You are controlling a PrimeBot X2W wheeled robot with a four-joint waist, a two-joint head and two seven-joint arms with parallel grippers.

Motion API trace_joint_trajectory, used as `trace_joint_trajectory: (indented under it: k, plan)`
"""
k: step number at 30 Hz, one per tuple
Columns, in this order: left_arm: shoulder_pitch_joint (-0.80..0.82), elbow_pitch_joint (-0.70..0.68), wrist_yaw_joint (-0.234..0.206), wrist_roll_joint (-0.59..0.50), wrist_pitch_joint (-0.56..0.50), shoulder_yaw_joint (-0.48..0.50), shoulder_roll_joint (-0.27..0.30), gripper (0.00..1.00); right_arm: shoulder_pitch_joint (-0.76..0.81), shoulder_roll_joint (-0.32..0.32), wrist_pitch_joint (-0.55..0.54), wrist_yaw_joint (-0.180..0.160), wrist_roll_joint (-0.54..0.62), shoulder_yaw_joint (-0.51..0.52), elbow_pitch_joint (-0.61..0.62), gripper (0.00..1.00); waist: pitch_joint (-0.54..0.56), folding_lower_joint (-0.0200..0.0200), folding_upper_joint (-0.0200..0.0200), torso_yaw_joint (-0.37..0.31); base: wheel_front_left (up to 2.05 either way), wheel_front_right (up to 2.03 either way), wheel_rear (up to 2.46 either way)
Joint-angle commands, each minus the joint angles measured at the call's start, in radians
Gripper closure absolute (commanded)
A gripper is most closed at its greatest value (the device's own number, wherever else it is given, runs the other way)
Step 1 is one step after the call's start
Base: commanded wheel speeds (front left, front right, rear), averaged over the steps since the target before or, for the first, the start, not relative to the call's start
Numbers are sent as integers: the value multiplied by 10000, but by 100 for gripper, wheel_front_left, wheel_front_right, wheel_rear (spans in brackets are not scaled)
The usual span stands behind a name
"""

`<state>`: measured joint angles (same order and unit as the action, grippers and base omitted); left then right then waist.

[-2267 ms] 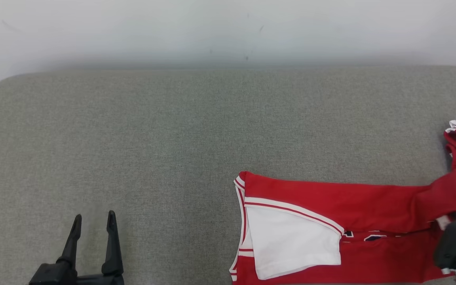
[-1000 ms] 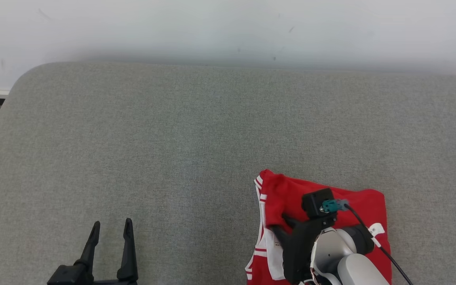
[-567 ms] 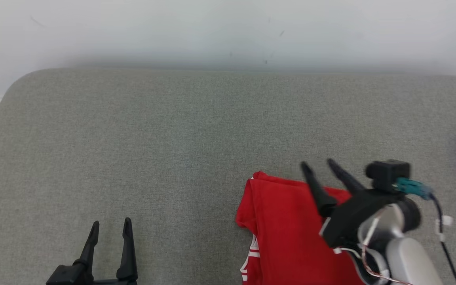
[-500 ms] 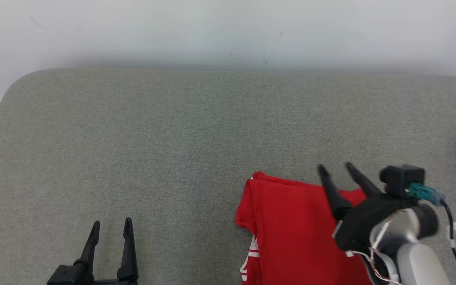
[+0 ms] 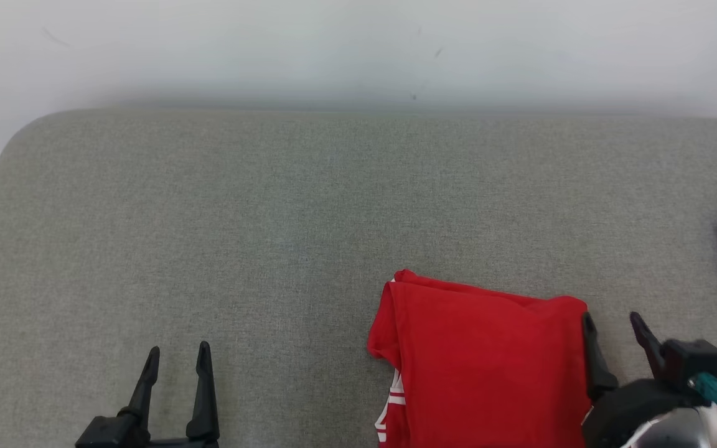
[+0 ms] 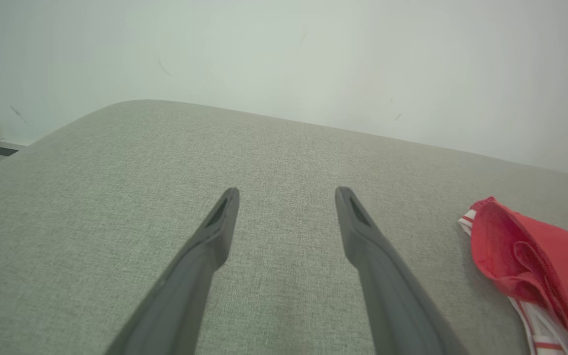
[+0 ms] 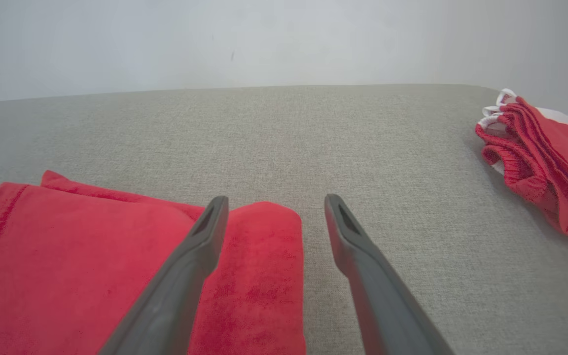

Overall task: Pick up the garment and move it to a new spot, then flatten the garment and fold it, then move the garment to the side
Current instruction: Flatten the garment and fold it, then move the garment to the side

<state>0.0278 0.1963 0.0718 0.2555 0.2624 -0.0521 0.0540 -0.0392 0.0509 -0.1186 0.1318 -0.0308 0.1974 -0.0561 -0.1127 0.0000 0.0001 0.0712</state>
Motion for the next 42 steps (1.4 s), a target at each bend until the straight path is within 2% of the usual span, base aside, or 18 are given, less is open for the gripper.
trace_joint_trajectory:
  k: [1,6,11,24,42]
  plan:
    - [2,-74,38,-46,28,41,-18,0,165,-22,584,-28,21,116,-211,0,80,0,-1,-47,0,0,0]
    - [-275,-216,31,-291,28,220,-18,0,416,-21,2361,-28,45,551,-1094,0,383,0,-1,-231,0,0,0]
    - [-593,-310,45,-532,28,411,-21,0,560,-18,3285,-28,313,658,-1666,0,785,0,-1,-473,0,0,0]
    - [-1193,-222,110,-1009,28,651,-30,0,672,-18,3413,-28,643,276,-1685,0,1439,0,-1,-851,0,0,0]
    - [-1353,-4,234,-1031,28,1125,-41,0,693,-17,3058,-28,313,-212,-1318,0,1510,0,-1,-920,0,0,0]
